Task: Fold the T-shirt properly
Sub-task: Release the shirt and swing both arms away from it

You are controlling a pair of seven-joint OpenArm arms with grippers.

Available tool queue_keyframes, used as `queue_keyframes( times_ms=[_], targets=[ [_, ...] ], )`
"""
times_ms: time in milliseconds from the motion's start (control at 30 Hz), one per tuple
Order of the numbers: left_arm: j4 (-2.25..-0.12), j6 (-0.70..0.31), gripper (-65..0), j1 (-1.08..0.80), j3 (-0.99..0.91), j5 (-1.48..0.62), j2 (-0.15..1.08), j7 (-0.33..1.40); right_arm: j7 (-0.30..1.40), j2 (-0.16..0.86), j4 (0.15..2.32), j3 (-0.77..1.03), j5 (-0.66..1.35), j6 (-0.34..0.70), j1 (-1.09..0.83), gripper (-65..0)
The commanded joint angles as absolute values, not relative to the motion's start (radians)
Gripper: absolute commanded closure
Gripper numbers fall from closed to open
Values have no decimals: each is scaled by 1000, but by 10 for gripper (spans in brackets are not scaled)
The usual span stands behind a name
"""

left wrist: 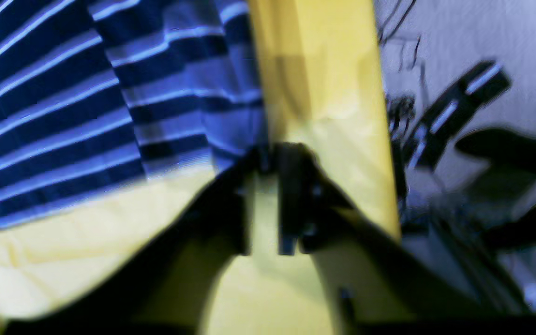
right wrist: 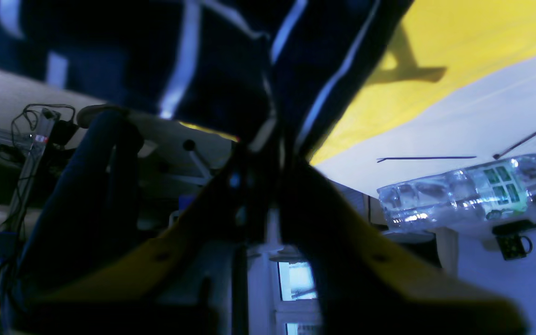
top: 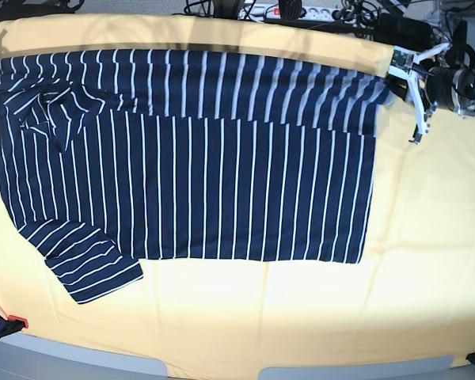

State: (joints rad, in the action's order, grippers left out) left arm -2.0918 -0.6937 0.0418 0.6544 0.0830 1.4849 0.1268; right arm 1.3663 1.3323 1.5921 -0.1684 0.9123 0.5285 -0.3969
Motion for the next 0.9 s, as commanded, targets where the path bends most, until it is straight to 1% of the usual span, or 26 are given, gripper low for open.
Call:
queue_keyframes(
  times_ms=[0, 33, 67, 100, 200, 333, 400, 533, 733, 800, 867],
  targets=[
    [-2096, -698, -220, 57, 641, 76, 1515, 135, 1396, 1371, 1593, -155, 894, 525, -388, -212],
    [-2096, -698, -284, 65, 641, 76, 1515, 144, 1396, 1375, 1593, -155, 895, 532, -388, -260],
    [-2096, -698, -330, 74, 641, 75, 1516, 160, 1396, 1381, 1593, -155, 894, 533, -387, -278],
    [-2097, -698, -350, 87, 641, 70, 1516, 176, 1396, 1392, 1593, -155, 895, 533, -387, -278],
    [-2097, -698, -351, 133, 641, 10, 1516, 238, 1396, 1444, 1597, -155, 949, 525, -385, -278],
    [-2097, -698, -351, 199, 641, -80, 1515, 318, 1396, 1538, 1597, -155, 1080, 519, -385, -278],
    [-2097, -698, -351, 237, 641, -147, 1515, 355, 1396, 1545, 1597, -155, 1085, 529, -369, -277],
    [-2097, -601, -351, 318, 641, -265, 1513, 404, 1396, 1545, 1597, -155, 1085, 535, -255, -277],
    [-2062, -352, -351, 424, 641, -339, 1462, 455, 1322, 1545, 1597, -155, 1069, 535, -17, -277],
    [-2017, -305, -351, 456, 640, -345, 1424, 464, 1288, 1531, 1597, -155, 1041, 535, 43, -277],
    [-1957, -282, -351, 493, 640, -367, 1375, 471, 1222, 1520, 1597, -155, 994, 536, 78, -277]
  ],
)
